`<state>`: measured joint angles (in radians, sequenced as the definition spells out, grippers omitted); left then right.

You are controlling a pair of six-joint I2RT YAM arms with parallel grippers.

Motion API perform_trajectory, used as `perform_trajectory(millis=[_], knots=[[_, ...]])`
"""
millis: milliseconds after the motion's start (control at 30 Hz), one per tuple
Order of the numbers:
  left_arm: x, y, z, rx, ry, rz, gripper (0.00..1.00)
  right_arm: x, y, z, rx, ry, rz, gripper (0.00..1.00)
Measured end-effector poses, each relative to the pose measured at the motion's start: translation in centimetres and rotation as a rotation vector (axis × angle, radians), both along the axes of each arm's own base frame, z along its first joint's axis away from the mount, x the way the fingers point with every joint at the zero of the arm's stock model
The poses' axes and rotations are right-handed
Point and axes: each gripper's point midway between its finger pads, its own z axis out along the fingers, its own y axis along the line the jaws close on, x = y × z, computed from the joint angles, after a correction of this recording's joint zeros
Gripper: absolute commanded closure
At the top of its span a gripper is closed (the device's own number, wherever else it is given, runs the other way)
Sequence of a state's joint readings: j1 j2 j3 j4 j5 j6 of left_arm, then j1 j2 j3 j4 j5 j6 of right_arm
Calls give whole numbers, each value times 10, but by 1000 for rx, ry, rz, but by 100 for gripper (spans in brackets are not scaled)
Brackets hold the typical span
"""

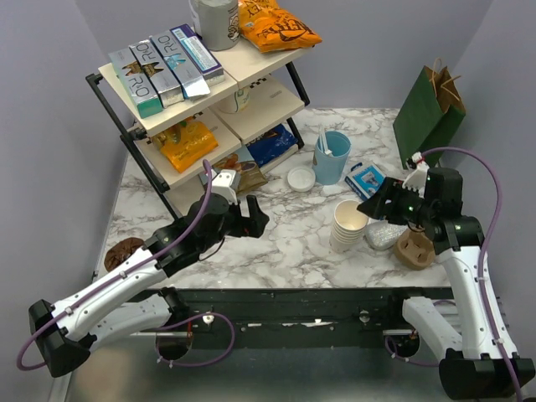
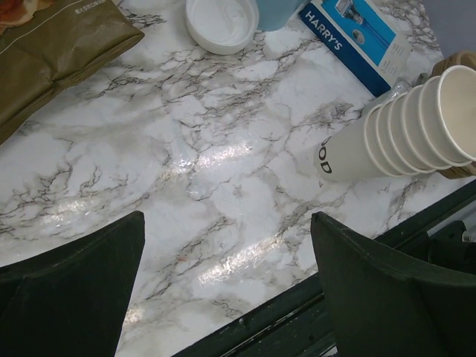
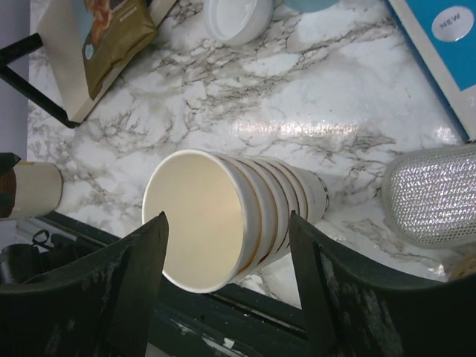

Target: Pack the takeout coffee

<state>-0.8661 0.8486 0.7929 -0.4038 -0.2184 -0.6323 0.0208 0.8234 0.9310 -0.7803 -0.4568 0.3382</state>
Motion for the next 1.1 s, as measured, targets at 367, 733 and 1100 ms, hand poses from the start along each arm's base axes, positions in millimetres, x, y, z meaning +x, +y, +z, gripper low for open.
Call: perform_trajectory(millis=[367, 733, 1100], knots=[[-1, -7, -3, -1, 8, -30, 1, -11, 3, -10, 1, 75, 23, 42], [-3, -8, -11, 5, 20, -40, 1, -12, 5, -11, 13, 103, 32, 54], [-3, -6, -13, 2, 16, -40, 1, -12, 6, -14, 20, 144, 24, 62]])
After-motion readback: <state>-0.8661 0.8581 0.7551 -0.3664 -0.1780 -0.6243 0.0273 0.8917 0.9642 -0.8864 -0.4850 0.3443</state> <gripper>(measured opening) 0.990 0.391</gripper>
